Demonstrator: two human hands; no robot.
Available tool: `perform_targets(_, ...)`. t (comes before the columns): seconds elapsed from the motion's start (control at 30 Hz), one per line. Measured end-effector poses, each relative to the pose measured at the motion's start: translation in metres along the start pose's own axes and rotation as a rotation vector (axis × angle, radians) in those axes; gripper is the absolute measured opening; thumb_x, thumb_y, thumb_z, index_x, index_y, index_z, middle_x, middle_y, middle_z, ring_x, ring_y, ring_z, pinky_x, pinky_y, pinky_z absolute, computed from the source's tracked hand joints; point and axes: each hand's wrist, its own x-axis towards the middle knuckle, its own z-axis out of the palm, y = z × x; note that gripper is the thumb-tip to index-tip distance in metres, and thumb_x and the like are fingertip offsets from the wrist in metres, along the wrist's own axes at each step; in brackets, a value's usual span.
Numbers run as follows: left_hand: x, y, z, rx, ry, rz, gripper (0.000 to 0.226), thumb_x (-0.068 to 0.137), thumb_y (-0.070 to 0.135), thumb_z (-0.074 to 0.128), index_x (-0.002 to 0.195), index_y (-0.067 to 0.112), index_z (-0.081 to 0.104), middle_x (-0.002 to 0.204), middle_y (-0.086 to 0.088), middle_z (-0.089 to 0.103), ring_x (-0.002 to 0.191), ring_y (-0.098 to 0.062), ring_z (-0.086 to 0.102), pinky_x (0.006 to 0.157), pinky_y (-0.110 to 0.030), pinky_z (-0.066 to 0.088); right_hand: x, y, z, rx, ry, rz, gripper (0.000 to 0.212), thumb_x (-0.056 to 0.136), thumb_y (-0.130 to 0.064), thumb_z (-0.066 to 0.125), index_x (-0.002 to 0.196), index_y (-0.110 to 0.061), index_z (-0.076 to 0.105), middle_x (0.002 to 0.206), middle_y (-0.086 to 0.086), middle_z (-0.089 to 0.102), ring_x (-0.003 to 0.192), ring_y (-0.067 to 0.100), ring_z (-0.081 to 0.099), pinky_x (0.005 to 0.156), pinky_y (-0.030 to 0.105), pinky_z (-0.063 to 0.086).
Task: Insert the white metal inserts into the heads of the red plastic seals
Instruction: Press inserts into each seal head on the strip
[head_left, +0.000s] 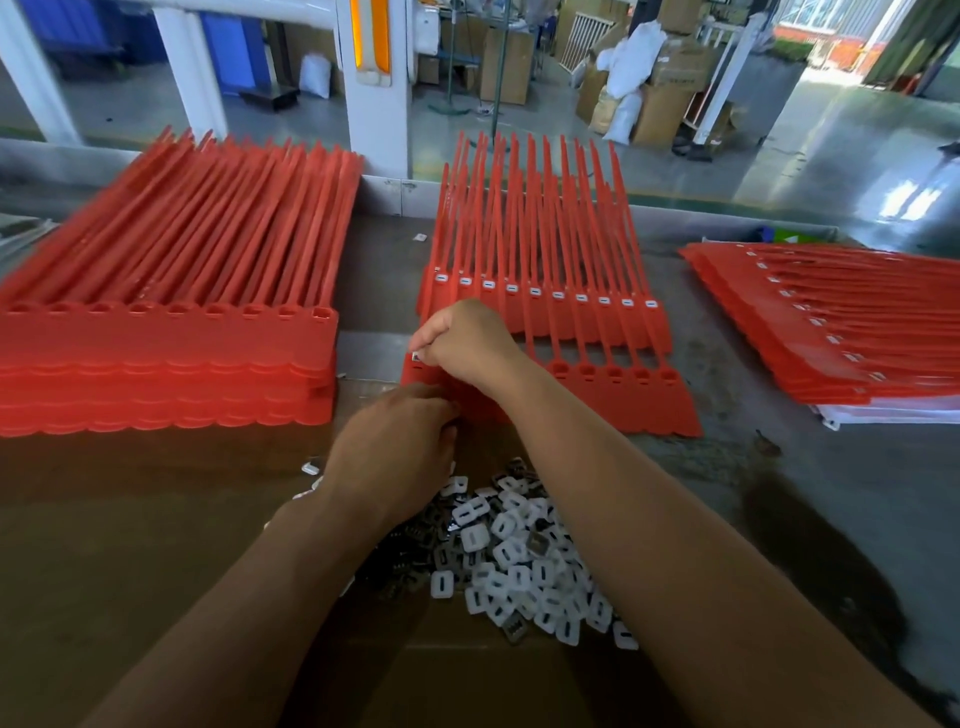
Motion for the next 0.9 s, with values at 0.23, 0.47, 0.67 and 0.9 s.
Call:
perform_targets(0.23, 0.0, 0.0, 0.0, 0.009, -0.009, -0.002, 0.033, 0.091, 0.021, 0.045, 0.121, 0.019, 0.059, 0.128, 0.002, 0.054, 0.113, -0.018, 0.052, 0.092, -0.035, 0.043, 0.004, -0.004, 0.005, -0.019, 0.047, 0.077, 0.021, 0.084, -0.014, 0.062, 0.102, -0.008, 0.07, 0.107, 0.009, 0.067, 0.101, 0.024, 0.061, 0.092, 0.038, 0.049)
perform_targets(0.47, 0.0, 0.0, 0.0, -0.024, -0.005, -0.008, 0.032, 0.09, 0.019, 0.046, 0.117, 0.017, 0.062, 0.126, 0.001, 0.055, 0.112, -0.019, 0.053, 0.091, -0.036, 0.043, 0.005, -0.002, 0.007, -0.038, 0.133, 0.087, 0.017, 0.084, -0.012, 0.06, 0.096, -0.008, 0.071, 0.097, 0.008, 0.069, 0.092, 0.021, 0.063, 0.085, 0.035, 0.052)
perform_targets(0.67, -0.001, -0.002, 0.0, -0.072, 0.019, -0.013, 0.029, 0.088, 0.016, 0.049, 0.112, 0.014, 0.065, 0.122, -0.001, 0.058, 0.108, -0.021, 0.053, 0.088, -0.035, 0.044, 0.008, -0.002, 0.008, -0.024, 0.127, 0.116, 0.018, 0.083, -0.012, 0.059, 0.097, -0.007, 0.07, 0.099, 0.007, 0.068, 0.093, 0.022, 0.063, 0.085, 0.036, 0.053)
perform_targets(0.9, -0.001, -0.005, 0.002, -0.133, 0.07, 0.011, 0.029, 0.086, 0.011, 0.052, 0.111, 0.014, 0.067, 0.125, 0.0, 0.058, 0.113, -0.018, 0.052, 0.092, -0.026, 0.038, -0.018, 0.009, -0.009, 0.19, 0.045, -0.017, 0.019, 0.081, -0.002, 0.065, 0.098, -0.007, 0.07, 0.102, 0.008, 0.069, 0.097, 0.015, 0.062, 0.089, 0.023, 0.047)
